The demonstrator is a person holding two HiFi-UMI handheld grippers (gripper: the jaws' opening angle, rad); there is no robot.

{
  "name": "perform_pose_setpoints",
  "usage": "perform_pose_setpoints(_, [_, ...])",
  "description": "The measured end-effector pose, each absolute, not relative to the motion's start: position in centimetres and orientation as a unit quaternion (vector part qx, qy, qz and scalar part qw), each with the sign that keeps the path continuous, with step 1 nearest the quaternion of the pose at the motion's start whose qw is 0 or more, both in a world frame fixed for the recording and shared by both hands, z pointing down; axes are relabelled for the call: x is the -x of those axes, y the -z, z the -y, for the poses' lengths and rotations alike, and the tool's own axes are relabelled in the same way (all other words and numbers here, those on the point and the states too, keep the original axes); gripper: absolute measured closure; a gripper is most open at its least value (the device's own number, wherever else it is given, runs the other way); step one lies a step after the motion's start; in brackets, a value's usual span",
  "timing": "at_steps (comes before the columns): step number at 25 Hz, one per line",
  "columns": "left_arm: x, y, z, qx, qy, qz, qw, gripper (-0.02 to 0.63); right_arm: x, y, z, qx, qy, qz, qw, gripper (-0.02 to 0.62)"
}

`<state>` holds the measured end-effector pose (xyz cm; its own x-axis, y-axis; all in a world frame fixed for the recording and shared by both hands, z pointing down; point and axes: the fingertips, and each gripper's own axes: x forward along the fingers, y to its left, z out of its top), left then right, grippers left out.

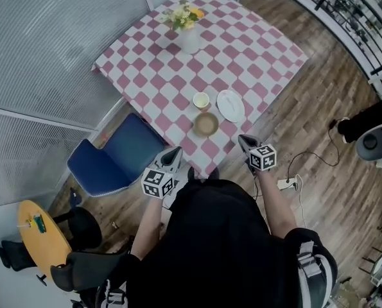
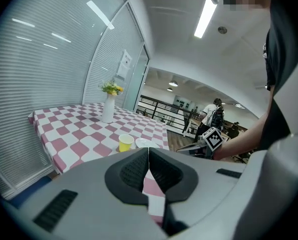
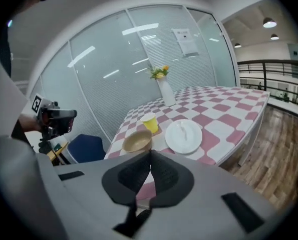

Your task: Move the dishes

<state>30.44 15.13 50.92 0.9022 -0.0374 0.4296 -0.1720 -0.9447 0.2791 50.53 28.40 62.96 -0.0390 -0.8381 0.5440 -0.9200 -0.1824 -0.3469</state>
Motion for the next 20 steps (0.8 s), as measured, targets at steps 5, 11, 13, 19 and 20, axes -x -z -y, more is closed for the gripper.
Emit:
perform_pose_setpoints(5, [-31.9, -50.1, -14.3, -0.967, -0.211, 0.012, 0.145, 0.584, -49.8, -59.7, -28.6, -0.699, -0.292, 0.644, 0.105, 0.580])
perform_pose_setpoints(11, [-32.4, -50.2, -13.5, -0.966, -0.216, -0.028, 0.140, 0.584, -49.0, -56.3, -29.1, -0.729, -0.262, 0.623, 0.110, 0.580])
perform_pose_setpoints(13, [-32.5, -50.2, -13.3, -0.966, -0.215, -0.037, 0.138, 0.584, -48.6, -55.8, -29.4, -0.738, -0.258, 0.615, 0.106, 0.580])
perform_pose_setpoints(19, [-32.4, -50.3, -12.8, -0.967, -0.211, -0.066, 0.127, 0.584, -47.1, -55.8, -29.7, -0.757, -0.247, 0.595, 0.108, 0.581])
perform_pose_setpoints(20, [-32.2, -50.2, -12.8, -0.967, -0.211, -0.070, 0.125, 0.584, -46.9, -55.8, -29.6, -0.760, -0.246, 0.592, 0.108, 0.581])
